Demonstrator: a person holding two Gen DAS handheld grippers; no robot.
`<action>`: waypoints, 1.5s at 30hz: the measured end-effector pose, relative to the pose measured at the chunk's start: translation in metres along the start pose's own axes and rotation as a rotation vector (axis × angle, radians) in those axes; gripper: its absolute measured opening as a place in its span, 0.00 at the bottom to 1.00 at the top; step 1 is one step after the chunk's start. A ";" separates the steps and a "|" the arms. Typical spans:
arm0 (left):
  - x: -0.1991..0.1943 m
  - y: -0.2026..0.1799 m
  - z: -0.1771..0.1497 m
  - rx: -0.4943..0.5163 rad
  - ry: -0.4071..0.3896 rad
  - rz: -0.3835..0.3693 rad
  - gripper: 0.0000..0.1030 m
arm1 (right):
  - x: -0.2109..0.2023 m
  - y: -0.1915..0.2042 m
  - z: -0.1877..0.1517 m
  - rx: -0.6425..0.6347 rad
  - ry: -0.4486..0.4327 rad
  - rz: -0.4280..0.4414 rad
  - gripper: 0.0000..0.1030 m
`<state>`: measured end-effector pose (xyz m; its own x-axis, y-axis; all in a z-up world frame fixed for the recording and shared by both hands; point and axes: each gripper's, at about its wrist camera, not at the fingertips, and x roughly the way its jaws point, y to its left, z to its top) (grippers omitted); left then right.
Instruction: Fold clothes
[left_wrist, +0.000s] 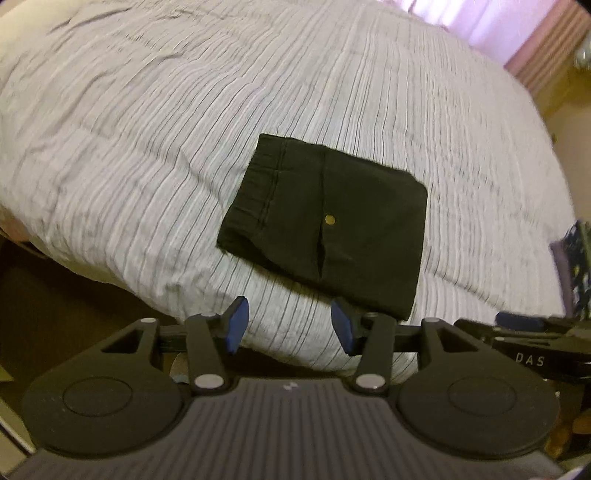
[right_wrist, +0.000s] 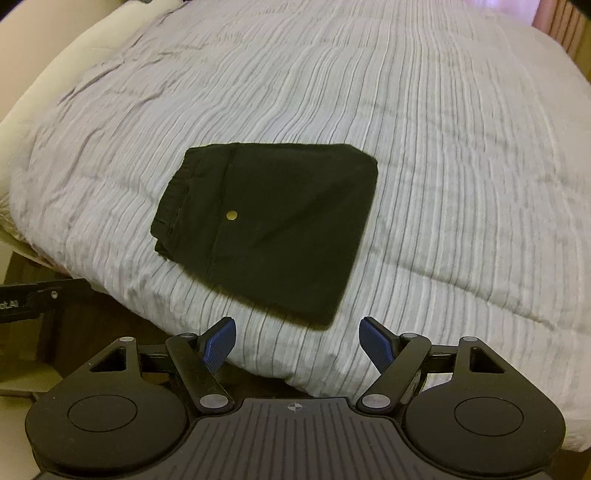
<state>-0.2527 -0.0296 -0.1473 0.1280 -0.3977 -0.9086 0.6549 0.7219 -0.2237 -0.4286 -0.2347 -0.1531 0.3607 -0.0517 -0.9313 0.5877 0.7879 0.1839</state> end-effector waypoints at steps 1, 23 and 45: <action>0.003 0.007 0.001 -0.018 -0.008 -0.019 0.45 | 0.003 -0.006 -0.001 0.016 -0.003 0.020 0.75; 0.173 0.103 0.104 -0.046 0.095 -0.227 0.58 | 0.090 -0.127 0.010 0.563 -0.062 0.236 0.75; 0.286 0.131 0.113 -0.089 0.217 -0.657 0.74 | 0.207 -0.146 0.022 0.688 -0.128 0.445 0.75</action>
